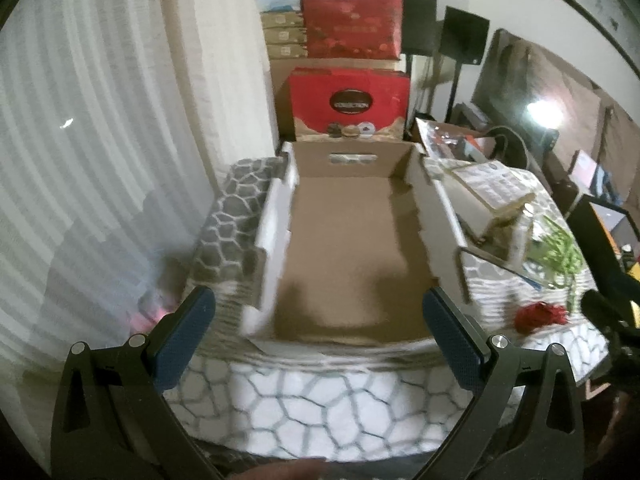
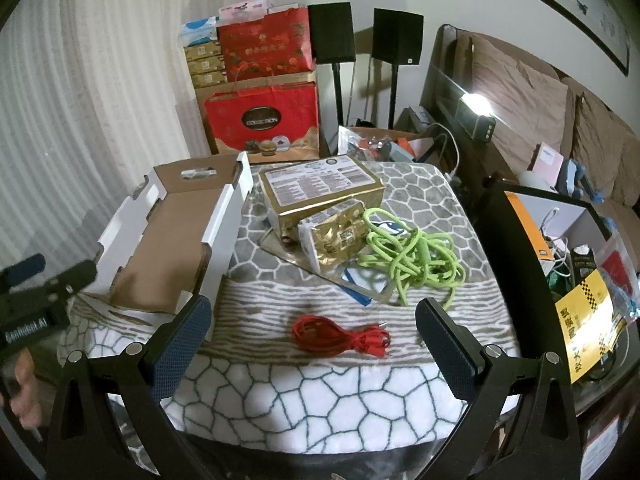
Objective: Organize objects
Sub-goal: 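Move the left tool toward the cardboard box side wall, then grasp the box side wall with the left tool while the right tool grasps the red cable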
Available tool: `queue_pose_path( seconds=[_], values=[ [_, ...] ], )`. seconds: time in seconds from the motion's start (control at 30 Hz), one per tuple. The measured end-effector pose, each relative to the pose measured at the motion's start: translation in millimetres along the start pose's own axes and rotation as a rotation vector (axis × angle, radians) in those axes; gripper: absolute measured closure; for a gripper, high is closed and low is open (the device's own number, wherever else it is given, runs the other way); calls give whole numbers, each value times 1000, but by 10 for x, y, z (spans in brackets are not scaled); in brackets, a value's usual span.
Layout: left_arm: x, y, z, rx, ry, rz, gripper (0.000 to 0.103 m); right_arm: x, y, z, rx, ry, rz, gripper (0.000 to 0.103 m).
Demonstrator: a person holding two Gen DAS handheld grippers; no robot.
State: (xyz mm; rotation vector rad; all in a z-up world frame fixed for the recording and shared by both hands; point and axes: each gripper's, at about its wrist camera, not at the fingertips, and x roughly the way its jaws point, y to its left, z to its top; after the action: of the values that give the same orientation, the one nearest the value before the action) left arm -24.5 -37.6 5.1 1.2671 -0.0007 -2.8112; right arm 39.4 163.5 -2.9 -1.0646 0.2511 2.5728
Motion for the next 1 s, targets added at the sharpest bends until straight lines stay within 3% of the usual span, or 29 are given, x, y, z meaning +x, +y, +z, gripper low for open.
queue_pose_path(
  seconds=[0.2,0.53,0.63,0.7,0.77,0.83,0.9,1.0],
  values=[
    [313,403,131,-40,34,59,0,35,-88,64,4,-4,-8,0],
    [847,622,121,-49,170,-14,8,128,-220,90,35,13,18,0],
    [970,610,94,-54,209,-36,15,159,-292,107,41,20,18,0],
    [1060,593,65,-42,242,-49,29,181,-377,129,56,27,28,0],
    [1125,559,26,-33,281,-38,33,208,-467,146,74,39,31,0],
    [1159,537,4,-23,294,-43,38,221,-573,166,91,40,26,0],
    [1197,497,-26,-5,306,-36,50,218,-673,190,97,38,5,0],
    [1250,444,-63,24,320,-24,61,201,-743,198,95,25,-29,0]
  ],
)
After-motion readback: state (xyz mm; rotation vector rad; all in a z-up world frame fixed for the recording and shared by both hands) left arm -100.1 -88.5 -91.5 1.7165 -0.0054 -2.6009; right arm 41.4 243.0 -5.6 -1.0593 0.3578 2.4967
